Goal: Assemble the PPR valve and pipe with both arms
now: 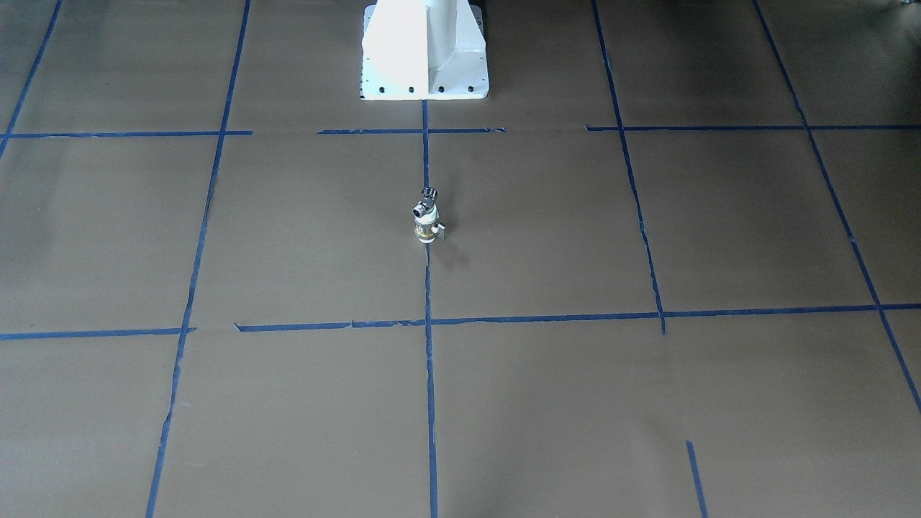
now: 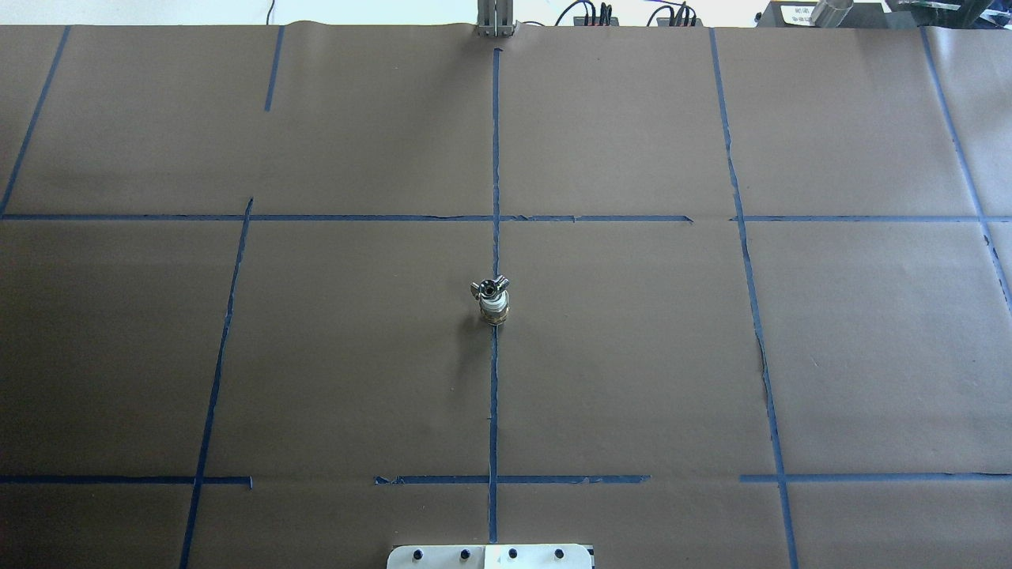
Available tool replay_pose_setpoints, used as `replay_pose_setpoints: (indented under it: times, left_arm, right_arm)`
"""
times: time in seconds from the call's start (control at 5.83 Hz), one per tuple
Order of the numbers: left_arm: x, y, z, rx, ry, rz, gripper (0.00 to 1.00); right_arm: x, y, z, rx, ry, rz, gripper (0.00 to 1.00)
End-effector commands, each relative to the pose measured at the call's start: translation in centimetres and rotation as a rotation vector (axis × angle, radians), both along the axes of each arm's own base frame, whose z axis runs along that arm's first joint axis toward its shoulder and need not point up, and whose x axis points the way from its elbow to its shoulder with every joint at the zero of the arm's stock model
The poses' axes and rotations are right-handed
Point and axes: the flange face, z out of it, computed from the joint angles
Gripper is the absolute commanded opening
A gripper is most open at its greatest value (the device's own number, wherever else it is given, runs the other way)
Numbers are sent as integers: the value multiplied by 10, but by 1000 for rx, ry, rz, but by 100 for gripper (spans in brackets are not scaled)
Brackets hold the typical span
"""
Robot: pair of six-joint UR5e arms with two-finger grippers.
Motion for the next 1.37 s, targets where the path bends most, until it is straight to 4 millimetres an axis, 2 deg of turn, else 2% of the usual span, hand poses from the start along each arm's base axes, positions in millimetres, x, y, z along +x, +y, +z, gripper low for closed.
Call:
replay_pose_setpoints:
  times: [0.0, 0.51, 1.2]
  left_arm:
    - [0, -1, -1, 1, 1, 0, 100]
    - [0, -2, 0, -3, 1, -5, 100]
    - [1, 2, 10, -25, 3, -3, 100]
  right_arm:
    - [0, 1, 1, -1, 0, 0, 100]
    - [-1, 1, 2, -6, 0, -1, 100]
    - [-8, 0, 2, -15, -27, -15, 100]
